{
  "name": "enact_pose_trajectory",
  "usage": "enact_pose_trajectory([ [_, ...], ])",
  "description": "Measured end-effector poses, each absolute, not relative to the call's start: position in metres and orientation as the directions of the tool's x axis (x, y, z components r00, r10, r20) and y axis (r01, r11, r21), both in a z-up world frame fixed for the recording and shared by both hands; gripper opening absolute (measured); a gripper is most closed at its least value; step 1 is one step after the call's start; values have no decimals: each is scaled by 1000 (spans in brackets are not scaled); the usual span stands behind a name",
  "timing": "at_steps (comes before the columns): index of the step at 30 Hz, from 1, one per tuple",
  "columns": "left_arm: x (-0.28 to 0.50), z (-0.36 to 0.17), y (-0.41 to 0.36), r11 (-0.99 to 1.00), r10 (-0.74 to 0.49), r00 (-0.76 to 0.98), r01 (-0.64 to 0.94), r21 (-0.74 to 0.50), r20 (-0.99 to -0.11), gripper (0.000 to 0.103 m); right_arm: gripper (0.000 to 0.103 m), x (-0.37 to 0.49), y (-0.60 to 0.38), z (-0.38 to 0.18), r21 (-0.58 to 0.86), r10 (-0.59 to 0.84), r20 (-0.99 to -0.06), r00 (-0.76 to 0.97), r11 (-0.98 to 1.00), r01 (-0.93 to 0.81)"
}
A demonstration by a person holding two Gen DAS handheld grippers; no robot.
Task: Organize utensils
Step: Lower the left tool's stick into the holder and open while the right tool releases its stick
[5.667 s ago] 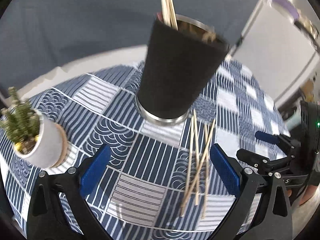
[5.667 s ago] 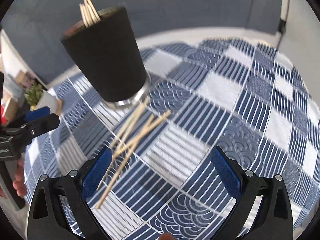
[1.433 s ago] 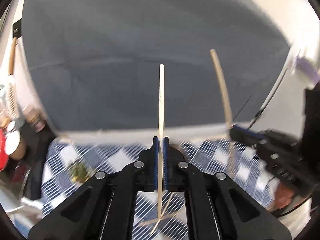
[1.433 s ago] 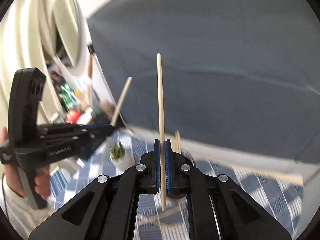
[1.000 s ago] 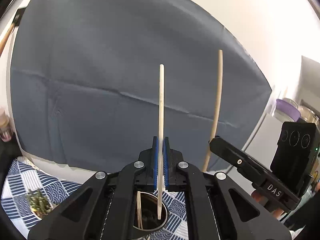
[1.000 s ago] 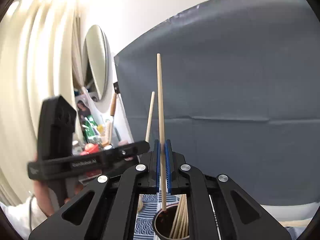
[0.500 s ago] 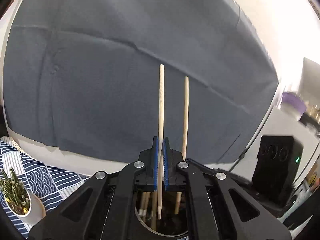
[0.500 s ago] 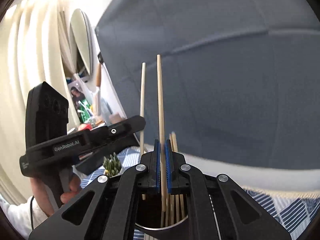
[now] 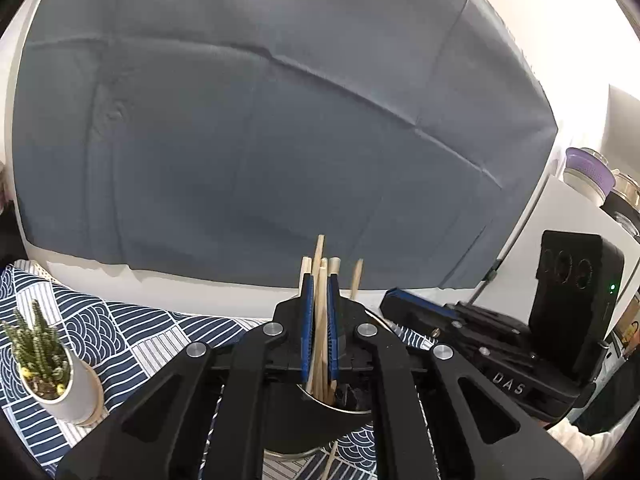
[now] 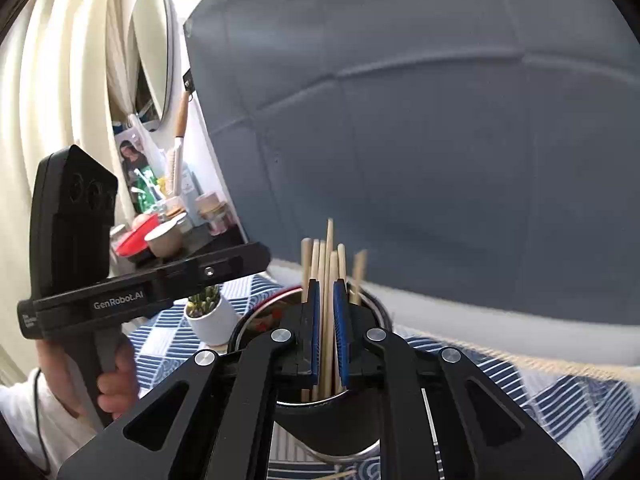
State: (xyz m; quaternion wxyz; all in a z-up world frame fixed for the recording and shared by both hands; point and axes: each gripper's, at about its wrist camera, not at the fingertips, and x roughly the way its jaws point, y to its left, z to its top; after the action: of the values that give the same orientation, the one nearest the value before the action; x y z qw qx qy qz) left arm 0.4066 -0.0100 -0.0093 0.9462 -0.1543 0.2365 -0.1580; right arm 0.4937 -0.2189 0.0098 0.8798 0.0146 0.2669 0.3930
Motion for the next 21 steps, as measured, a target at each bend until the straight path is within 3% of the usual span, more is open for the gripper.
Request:
enact_pose_trajectory([
  [5,387,8,-5,910,-350,852,210,-358,-389,31,9,477,-231,29,204,685,-452,571,703,-682],
  [7,377,15,-3,915,-332,863,196,-352,-382,41,16,467,-233,37,186,679,-451,579,706,-683],
  [9,370,20,-3,917,-325,866,191,-350,-380,48,30,456,-235,44,168,673,-445,590,710,-683],
  [13,352,30,-5,922,-312,873,184,-340,-374,62,42,433,-242,55,131,653,-448,610,723,-678],
  [15,345,35,-6,928,-295,878,170,-330,-378,73,54,422,-246,60,131,647,-450,616,729,-671],
  [17,333,40,-8,933,-288,879,168,-319,-379,83,60,410,-250,64,119,630,-449,633,744,-657],
  [21,309,48,-10,935,-298,874,185,-304,-385,93,79,387,-256,69,89,584,-450,676,782,-617],
])
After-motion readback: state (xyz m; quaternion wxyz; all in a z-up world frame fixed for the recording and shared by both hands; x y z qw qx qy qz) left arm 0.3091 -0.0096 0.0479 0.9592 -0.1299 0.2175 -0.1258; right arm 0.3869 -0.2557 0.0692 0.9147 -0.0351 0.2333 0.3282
